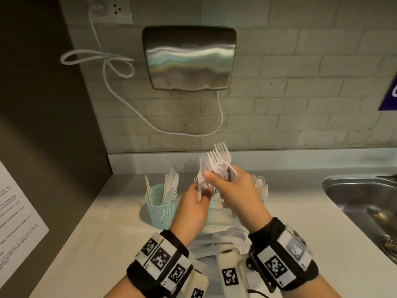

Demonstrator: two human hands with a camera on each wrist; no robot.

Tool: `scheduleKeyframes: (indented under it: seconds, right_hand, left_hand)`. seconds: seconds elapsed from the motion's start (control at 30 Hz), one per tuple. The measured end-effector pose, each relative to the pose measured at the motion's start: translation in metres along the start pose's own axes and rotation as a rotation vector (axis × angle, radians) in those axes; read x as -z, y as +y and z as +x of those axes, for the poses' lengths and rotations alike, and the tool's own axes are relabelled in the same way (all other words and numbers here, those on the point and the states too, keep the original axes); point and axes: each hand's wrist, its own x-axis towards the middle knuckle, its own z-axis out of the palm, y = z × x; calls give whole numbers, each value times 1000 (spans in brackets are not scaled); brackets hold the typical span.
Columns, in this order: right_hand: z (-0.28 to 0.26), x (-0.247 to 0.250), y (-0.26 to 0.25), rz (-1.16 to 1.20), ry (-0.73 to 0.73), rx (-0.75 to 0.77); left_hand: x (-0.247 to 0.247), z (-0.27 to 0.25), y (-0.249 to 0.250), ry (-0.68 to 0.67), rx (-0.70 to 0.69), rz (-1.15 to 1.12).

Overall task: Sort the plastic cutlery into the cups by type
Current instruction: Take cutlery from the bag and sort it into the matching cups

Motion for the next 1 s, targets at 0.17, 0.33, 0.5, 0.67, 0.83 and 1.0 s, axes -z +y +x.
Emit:
scheduleKeyframes:
  seconds: [0.17, 0.33, 0.5, 0.67, 0.83, 1.0]
  right_hand:
    - [4, -10, 14, -171, 112, -62]
    - [7, -12, 16, -123, 69, -57]
    - [11, -8, -7, 189, 66, -107]
    - [35, 5, -35, 381, 96, -81]
    - [67, 5, -34, 385, 55, -104]
    - [89, -15, -14, 223, 17, -161]
  left_hand:
    - [-3, 0, -7, -35, -26, 187]
    - [1, -1, -4, -35, 17, 89]
    - [16, -3, 15, -76, 6, -29]
    - [49, -1, 36, -165, 71, -247]
    - [96, 15, 59, -67, 14, -488]
    - [120, 45, 53, 122, -128, -386]
